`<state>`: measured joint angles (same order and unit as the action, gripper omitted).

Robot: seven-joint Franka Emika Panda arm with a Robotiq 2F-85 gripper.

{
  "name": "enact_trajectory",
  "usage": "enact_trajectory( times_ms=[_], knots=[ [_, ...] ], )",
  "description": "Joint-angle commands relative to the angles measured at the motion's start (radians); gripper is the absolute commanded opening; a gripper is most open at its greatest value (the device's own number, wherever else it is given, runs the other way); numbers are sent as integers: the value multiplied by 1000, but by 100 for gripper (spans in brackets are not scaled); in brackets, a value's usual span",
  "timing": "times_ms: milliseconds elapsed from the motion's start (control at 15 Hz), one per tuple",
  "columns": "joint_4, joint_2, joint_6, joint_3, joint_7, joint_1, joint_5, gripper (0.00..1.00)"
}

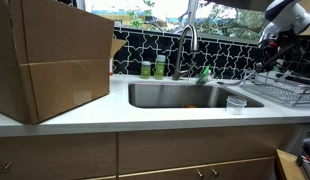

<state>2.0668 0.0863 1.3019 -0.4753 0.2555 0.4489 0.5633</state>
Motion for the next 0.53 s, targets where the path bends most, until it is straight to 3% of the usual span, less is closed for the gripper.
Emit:
enact_trajectory(
  times_ms=[0, 467],
  knots=[
    [5, 13, -22, 0, 30, -1, -44, 2],
    [20, 27, -28, 10, 69, -11, -72, 2]
  ],
)
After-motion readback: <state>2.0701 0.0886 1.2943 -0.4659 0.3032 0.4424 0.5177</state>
